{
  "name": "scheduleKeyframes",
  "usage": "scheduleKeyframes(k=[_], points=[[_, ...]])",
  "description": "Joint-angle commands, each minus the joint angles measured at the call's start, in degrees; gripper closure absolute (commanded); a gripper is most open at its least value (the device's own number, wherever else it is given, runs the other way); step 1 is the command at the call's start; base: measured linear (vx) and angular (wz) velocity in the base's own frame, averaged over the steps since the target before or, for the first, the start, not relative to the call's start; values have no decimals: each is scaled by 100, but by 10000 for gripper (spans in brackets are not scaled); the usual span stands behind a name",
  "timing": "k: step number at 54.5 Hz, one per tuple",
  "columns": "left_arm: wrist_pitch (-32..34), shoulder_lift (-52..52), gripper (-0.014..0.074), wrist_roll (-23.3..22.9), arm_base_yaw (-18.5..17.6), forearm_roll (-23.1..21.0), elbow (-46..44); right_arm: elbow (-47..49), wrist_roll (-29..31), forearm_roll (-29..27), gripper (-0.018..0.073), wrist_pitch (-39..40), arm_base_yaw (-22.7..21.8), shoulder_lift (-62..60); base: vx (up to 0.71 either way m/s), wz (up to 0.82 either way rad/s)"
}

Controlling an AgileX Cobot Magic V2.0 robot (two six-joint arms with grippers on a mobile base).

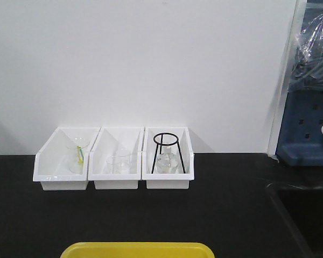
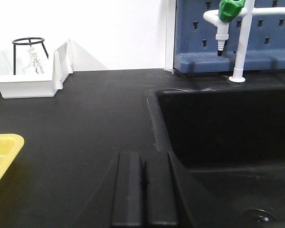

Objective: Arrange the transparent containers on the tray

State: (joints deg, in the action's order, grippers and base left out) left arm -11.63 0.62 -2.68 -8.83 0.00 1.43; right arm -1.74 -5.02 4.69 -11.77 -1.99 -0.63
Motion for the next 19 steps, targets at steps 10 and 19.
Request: scheduleKeyframes(k=[10, 19], points=[[472, 127, 594, -11, -35, 0, 227, -53, 56, 27, 572, 488, -19, -41, 0, 0], [464, 127, 594, -11, -35, 0, 227, -53, 56, 27, 572, 488, -19, -41, 0, 0]])
